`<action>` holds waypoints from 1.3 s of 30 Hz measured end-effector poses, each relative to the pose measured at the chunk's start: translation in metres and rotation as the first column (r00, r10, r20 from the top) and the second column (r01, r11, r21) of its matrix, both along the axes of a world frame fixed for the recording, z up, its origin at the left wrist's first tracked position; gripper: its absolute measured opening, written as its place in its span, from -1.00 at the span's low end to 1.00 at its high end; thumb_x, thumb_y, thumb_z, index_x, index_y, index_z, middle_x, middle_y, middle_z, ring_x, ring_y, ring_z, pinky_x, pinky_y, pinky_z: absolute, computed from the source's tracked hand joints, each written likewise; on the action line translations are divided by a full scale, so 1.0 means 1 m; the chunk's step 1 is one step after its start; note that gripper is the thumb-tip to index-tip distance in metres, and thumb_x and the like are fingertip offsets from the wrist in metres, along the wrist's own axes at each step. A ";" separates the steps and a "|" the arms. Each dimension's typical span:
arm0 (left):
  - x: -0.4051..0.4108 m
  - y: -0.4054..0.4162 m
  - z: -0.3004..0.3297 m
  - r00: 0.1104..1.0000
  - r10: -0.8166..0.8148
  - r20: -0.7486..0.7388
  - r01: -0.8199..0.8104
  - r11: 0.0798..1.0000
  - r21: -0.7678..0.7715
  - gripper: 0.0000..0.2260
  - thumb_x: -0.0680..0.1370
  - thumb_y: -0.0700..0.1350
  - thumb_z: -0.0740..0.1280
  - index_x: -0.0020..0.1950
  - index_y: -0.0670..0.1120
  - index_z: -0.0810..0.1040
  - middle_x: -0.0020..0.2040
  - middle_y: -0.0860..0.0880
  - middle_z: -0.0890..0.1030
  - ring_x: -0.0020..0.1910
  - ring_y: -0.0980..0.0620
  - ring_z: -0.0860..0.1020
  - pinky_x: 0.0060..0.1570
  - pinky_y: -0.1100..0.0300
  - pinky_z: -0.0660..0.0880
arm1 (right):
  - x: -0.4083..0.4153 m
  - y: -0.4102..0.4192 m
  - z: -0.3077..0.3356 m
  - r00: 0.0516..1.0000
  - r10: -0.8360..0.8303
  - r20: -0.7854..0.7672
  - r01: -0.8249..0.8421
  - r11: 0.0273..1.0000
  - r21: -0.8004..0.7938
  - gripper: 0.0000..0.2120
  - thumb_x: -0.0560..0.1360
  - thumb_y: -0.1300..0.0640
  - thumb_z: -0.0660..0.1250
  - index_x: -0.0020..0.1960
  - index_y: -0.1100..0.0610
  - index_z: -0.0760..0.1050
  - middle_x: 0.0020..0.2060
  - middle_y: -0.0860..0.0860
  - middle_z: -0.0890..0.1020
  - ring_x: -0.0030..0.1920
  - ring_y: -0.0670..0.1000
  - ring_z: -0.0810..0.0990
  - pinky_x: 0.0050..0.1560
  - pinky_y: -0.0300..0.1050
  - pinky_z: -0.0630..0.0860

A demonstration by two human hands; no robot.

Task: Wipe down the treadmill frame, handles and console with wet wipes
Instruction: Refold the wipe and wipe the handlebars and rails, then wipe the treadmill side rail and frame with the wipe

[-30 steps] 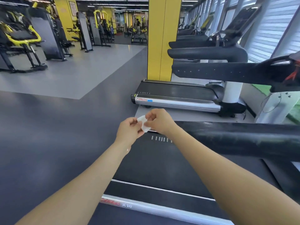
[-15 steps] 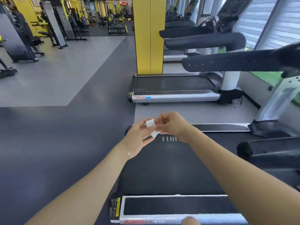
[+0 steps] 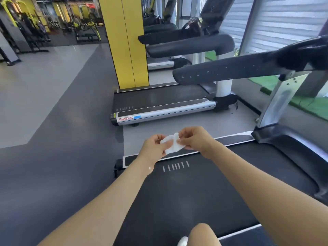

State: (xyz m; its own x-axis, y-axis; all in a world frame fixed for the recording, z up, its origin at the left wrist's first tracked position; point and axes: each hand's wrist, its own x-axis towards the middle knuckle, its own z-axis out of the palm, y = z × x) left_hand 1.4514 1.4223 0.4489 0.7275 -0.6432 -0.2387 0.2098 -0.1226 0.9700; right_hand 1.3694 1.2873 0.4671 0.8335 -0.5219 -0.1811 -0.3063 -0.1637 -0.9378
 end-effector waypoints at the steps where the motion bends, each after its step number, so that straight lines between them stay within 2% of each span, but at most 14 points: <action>1: 0.013 -0.022 0.002 0.999 -0.022 0.034 0.021 0.999 0.024 -0.88 0.53 -0.23 0.37 -0.13 -0.07 0.46 -0.14 -0.01 0.55 -0.11 0.00 0.51 -0.02 0.14 0.51 | 0.009 -0.019 -0.001 0.999 -0.036 0.008 0.035 0.999 0.021 -0.82 0.45 0.37 0.38 -0.24 0.16 0.48 -0.25 0.12 0.48 -0.24 0.03 0.50 -0.08 -0.12 0.57; 3: 0.036 -0.071 0.011 0.991 -0.063 0.114 0.053 0.995 0.089 -0.82 0.50 -0.20 0.40 -0.21 -0.05 0.43 -0.24 0.01 0.50 -0.20 0.00 0.43 -0.16 0.13 0.41 | 0.020 -0.058 0.003 0.994 -0.109 0.014 0.107 0.991 0.083 -0.83 0.46 0.38 0.36 -0.23 0.18 0.47 -0.28 0.10 0.47 -0.27 0.01 0.48 -0.15 -0.16 0.56; 5: 0.049 -0.119 0.025 0.986 -0.085 0.140 0.065 0.988 0.141 -0.79 0.47 -0.21 0.41 -0.26 -0.06 0.40 -0.24 0.00 0.48 -0.22 -0.01 0.41 -0.17 0.11 0.36 | 0.024 -0.100 0.015 0.986 -0.164 -0.007 0.163 0.976 0.147 -0.85 0.47 0.38 0.35 -0.19 0.19 0.47 -0.32 0.06 0.46 -0.32 -0.04 0.48 -0.27 -0.27 0.51; 9: 0.051 -0.206 0.066 0.978 -0.200 -0.064 0.202 0.978 0.040 -0.77 0.49 -0.33 0.31 -0.29 -0.11 0.34 -0.01 -0.06 0.60 -0.03 -0.10 0.55 0.02 -0.01 0.43 | 0.023 -0.179 0.059 0.980 -0.192 -0.053 0.199 0.957 0.212 -0.80 0.50 0.37 0.32 -0.23 0.14 0.45 -0.33 0.00 0.46 -0.33 -0.11 0.48 -0.26 -0.32 0.49; 13: 0.041 -0.270 0.108 0.967 -0.225 -0.115 0.233 0.971 0.057 -0.80 0.39 -0.20 0.37 -0.28 -0.09 0.33 -0.18 -0.12 0.45 -0.15 -0.05 0.44 -0.05 0.00 0.42 | 0.000 -0.226 0.103 0.958 -0.284 -0.050 0.287 0.920 0.267 -0.81 0.51 0.39 0.27 -0.19 0.16 0.48 -0.32 0.02 0.45 -0.35 -0.10 0.46 -0.34 -0.37 0.47; 18: 0.016 -0.338 0.148 0.908 -0.419 -0.025 0.418 0.899 0.128 -0.84 0.53 -0.27 0.27 -0.20 -0.10 0.35 -0.27 -0.04 0.41 -0.26 0.00 0.38 -0.17 0.07 0.37 | -0.042 -0.272 0.147 0.895 -0.443 -0.049 0.437 0.848 0.299 -0.86 0.52 0.38 0.25 0.02 0.21 0.51 -0.30 0.00 0.45 -0.34 -0.11 0.47 -0.34 -0.33 0.43; 21: -0.002 -0.373 0.162 0.845 -0.534 0.014 0.528 0.838 0.135 -0.87 0.56 -0.26 0.26 -0.15 -0.09 0.38 -0.22 -0.04 0.47 -0.26 0.03 0.40 -0.18 0.12 0.35 | -0.064 -0.289 0.165 0.858 -0.512 -0.046 0.492 0.790 0.366 -0.77 0.54 0.37 0.22 0.17 0.24 0.49 -0.17 0.03 0.53 -0.22 -0.09 0.55 -0.27 -0.32 0.49; 23: -0.011 -0.394 0.166 0.801 -0.598 -0.011 0.596 0.797 0.096 -0.91 0.57 -0.27 0.25 -0.09 -0.11 0.41 -0.15 -0.07 0.51 -0.21 0.01 0.46 -0.15 0.13 0.42 | -0.078 -0.297 0.174 0.821 -0.569 -0.033 0.531 0.743 0.408 -0.77 0.54 0.35 0.22 0.17 0.25 0.49 -0.08 0.06 0.57 -0.16 -0.08 0.57 -0.26 -0.32 0.50; 27: -0.029 -0.440 0.171 0.632 -0.775 0.019 0.773 0.632 0.058 -0.93 0.58 -0.22 0.26 -0.05 -0.06 0.44 -0.03 -0.14 0.55 -0.08 -0.07 0.50 0.06 -0.05 0.48 | -0.098 -0.309 0.187 0.697 -0.717 -0.021 0.662 0.631 0.404 -0.93 0.54 0.36 0.25 -0.01 0.26 0.46 -0.19 0.06 0.55 -0.25 -0.08 0.58 -0.27 -0.31 0.53; 30: -0.039 -0.470 0.176 0.496 -0.868 0.036 0.868 0.496 0.007 -0.94 0.58 -0.13 0.28 -0.07 -0.02 0.42 -0.05 -0.13 0.51 -0.11 -0.07 0.45 -0.05 -0.07 0.44 | -0.105 -0.322 0.192 0.550 -0.835 -0.006 0.779 0.510 0.365 -0.87 0.53 0.35 0.29 -0.16 0.20 0.42 -0.29 0.04 0.50 -0.33 -0.10 0.55 -0.33 -0.29 0.50; 33: -0.037 -0.499 0.178 0.432 -0.901 0.038 0.901 0.429 -0.067 -0.91 0.53 -0.08 0.31 -0.09 -0.04 0.42 -0.11 -0.09 0.46 -0.14 -0.03 0.44 -0.08 0.02 0.42 | -0.104 -0.339 0.197 0.435 -0.900 -0.037 0.865 0.406 0.294 -0.85 0.52 0.31 0.32 -0.19 0.21 0.38 -0.42 0.00 0.42 -0.55 -0.18 0.44 -0.50 -0.36 0.38; 35: -0.036 -0.515 0.179 0.418 -0.908 -0.031 0.899 0.419 -0.132 -0.91 0.57 -0.15 0.28 -0.11 -0.09 0.40 -0.16 -0.07 0.46 -0.20 0.03 0.43 -0.15 0.12 0.41 | -0.100 -0.351 0.195 0.402 -0.913 -0.070 0.892 0.373 0.254 -0.83 0.52 0.26 0.33 -0.19 0.20 0.37 -0.44 -0.01 0.36 -0.58 -0.16 0.36 -0.53 -0.34 0.30; 37: -0.038 -0.528 0.179 0.379 -0.907 -0.182 0.892 0.410 -0.189 -0.92 0.61 -0.22 0.20 -0.09 -0.12 0.38 -0.16 -0.09 0.48 -0.24 0.05 0.44 -0.20 0.17 0.39 | -0.097 -0.361 0.190 0.364 -0.925 -0.111 0.921 0.340 0.189 -0.83 0.52 0.19 0.36 -0.14 0.20 0.37 -0.42 0.01 0.35 -0.51 -0.11 0.33 -0.49 -0.30 0.30; 39: -0.046 -0.542 0.174 0.268 -0.910 -0.317 0.911 0.346 -0.224 -0.98 0.60 -0.21 0.22 -0.02 -0.14 0.39 -0.13 -0.09 0.52 -0.23 0.05 0.50 -0.20 0.19 0.42 | -0.102 -0.365 0.186 0.298 -0.944 -0.143 0.952 0.284 0.112 -0.81 0.50 0.14 0.37 -0.12 0.18 0.37 -0.39 0.04 0.36 -0.43 -0.06 0.31 -0.45 -0.25 0.33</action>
